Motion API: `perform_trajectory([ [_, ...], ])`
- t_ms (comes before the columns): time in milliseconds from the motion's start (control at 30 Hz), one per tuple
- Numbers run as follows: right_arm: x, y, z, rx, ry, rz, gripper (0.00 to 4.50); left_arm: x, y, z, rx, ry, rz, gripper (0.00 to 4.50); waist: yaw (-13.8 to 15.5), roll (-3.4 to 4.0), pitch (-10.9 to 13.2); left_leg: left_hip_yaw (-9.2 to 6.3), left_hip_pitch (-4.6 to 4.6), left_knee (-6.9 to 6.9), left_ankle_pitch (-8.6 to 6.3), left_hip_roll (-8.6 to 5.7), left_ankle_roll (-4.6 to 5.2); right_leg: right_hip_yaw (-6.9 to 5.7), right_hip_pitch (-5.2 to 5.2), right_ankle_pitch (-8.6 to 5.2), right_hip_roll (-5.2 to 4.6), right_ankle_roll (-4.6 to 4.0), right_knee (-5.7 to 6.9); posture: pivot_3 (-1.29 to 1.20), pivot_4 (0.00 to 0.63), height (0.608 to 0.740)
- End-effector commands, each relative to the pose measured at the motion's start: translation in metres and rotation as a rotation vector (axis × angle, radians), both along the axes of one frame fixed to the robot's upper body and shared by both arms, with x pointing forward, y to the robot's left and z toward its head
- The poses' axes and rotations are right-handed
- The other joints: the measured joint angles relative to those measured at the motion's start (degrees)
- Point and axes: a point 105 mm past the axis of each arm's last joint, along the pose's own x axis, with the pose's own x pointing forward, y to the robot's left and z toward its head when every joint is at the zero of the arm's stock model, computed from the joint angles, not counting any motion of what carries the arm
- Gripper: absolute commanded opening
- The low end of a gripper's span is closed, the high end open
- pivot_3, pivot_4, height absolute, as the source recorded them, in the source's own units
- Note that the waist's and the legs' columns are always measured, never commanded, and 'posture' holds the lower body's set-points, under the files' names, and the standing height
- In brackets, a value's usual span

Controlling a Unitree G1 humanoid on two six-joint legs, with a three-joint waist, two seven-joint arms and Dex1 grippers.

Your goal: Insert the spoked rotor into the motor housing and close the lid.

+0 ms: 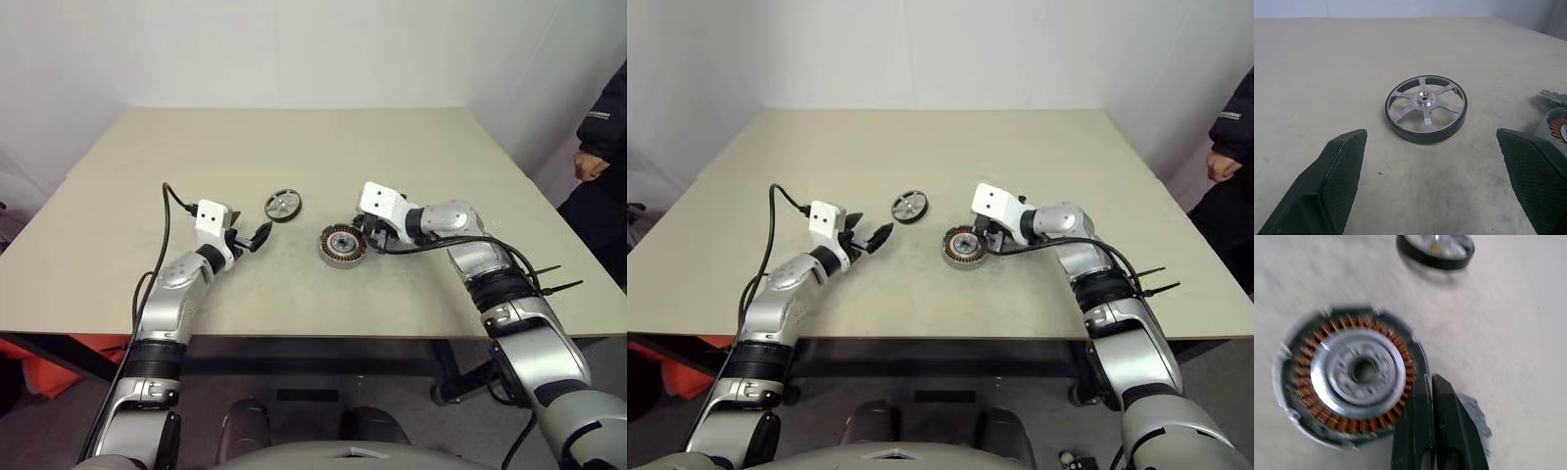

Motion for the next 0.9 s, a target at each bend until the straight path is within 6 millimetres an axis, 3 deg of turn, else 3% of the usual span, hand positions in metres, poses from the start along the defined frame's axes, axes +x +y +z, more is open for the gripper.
perform_trajectory([
  [33, -0.01, 0.011, 0.017, 0.057, -0.015, 0.05, 0.02, 0.004, -0.003, 0.013, 0.006, -0.046, -0.014, 4.5, 0.1, 0.0, 0.0, 0.0, 0.0, 0.0, 0.0, 0.0, 0.0, 0.0, 0.01, 0.0, 0.0, 0.0, 0.0, 0.0, 0.0, 0.74],
  [500, -0.011, 0.026, -0.006, 0.056, 0.056, 0.03, 0.02, 0.002, 0.0, 0.011, 0.005, -0.045, -0.002, 4.5, 0.0, 0.0, 0.0, 0.0, 0.01, -0.02, 0.01, 0.0, -0.02, 0.01, 0.02, 0.0, -0.02, 0.02, -0.05, 0.0, 0.0, 0.74],
  [667, -0.01, 0.025, -0.026, 0.029, 0.096, 0.004, 0.02, 0.003, 0.001, 0.012, 0.005, -0.046, 0.003, 4.5, 0.0, 0.0, 0.0, 0.0, 0.01, -0.03, 0.01, 0.0, -0.02, 0.01, 0.03, 0.0, -0.01, 0.01, -0.06, 0.0, 0.0, 0.74],
  [900, -0.011, 0.026, -0.006, 0.082, 0.066, 0.041, 0.02, 0.002, 0.001, 0.012, 0.007, -0.045, 0.004, 4.5, 0.0, 0.0, 0.0, -0.01, 0.09, -0.03, 0.01, 0.0, -0.03, 0.01, 0.09, -0.01, -0.02, 0.02, -0.06, 0.0, 0.0, 0.74],
])
